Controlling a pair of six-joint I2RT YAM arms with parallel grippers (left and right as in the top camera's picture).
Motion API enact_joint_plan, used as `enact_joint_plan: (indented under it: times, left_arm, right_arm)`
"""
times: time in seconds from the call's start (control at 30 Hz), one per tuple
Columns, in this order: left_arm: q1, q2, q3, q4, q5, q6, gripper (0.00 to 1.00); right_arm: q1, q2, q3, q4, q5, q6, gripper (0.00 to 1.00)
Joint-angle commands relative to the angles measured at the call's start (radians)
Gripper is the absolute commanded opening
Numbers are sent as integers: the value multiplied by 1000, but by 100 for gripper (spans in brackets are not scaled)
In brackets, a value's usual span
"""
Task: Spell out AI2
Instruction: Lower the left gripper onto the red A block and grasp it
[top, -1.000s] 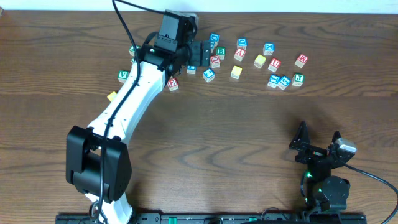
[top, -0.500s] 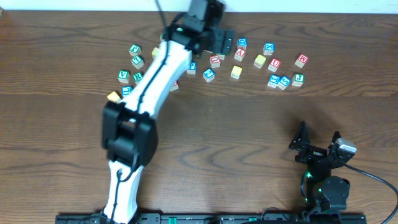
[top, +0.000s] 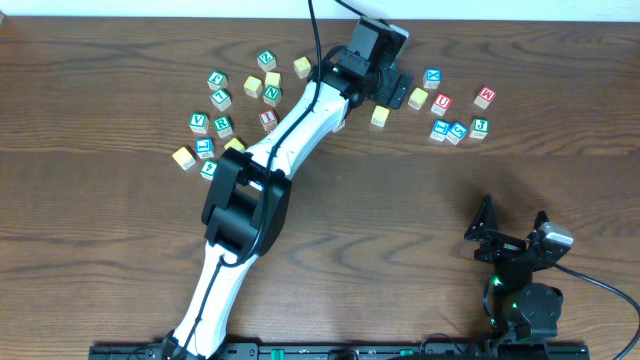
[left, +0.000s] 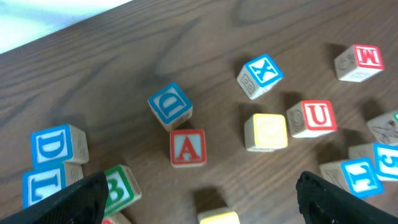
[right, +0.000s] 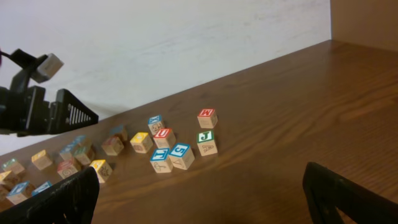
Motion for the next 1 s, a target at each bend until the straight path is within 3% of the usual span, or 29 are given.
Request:
enact_joint_plan:
  times: [0.0, 0.97]
  left_arm:
    - [2, 49, 37, 38, -5, 18, 95]
    - [-18, 205, 36, 199, -48, 14, 79]
  right_arm:
    - [6, -4, -2, -3, 8, -11, 99]
    - [6, -4, -2, -3, 8, -11, 99]
